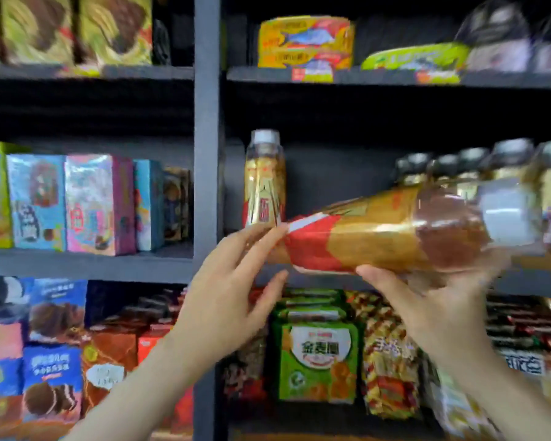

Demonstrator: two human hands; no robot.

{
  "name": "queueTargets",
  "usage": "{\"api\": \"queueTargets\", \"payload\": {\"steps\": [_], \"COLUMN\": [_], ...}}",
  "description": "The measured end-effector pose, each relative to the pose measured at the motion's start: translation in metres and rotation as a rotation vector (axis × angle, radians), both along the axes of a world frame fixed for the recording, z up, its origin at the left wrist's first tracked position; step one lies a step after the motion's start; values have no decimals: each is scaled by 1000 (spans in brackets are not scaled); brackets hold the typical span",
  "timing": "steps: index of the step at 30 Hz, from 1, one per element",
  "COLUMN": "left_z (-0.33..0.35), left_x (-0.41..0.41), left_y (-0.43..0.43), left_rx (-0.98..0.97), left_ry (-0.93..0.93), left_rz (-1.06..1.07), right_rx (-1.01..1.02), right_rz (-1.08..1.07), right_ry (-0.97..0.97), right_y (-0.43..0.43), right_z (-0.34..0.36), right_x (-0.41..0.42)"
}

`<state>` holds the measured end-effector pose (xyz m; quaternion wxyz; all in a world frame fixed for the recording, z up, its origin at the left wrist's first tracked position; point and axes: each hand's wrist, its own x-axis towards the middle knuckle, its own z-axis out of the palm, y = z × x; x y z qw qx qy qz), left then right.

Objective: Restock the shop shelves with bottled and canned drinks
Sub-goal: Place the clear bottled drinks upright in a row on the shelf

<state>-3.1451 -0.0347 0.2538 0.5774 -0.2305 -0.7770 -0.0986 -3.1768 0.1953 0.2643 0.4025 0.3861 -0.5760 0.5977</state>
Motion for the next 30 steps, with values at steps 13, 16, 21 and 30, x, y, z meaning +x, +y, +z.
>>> {"api": "queueTargets", "payload": {"steps": [13,16,21,30], "left_z": [73,82,84,81], "left_x": [-76,-85,-100,-103], "left_y": [3,2,-2,-6], "left_rx": [14,-7,-103,-78], "left_ry": [8,-28,61,34], "left_rz": [237,252,372,432], "right_rx": [570,625,925,980], "right_rz": [-219,-243,-332,-294], "right_ry": [-162,-219,-316,-294], "right_y": [-31,-52,-70,-91], "right_z": [116,126,129,124], "right_x": [-108,-143,-176,-223]}}
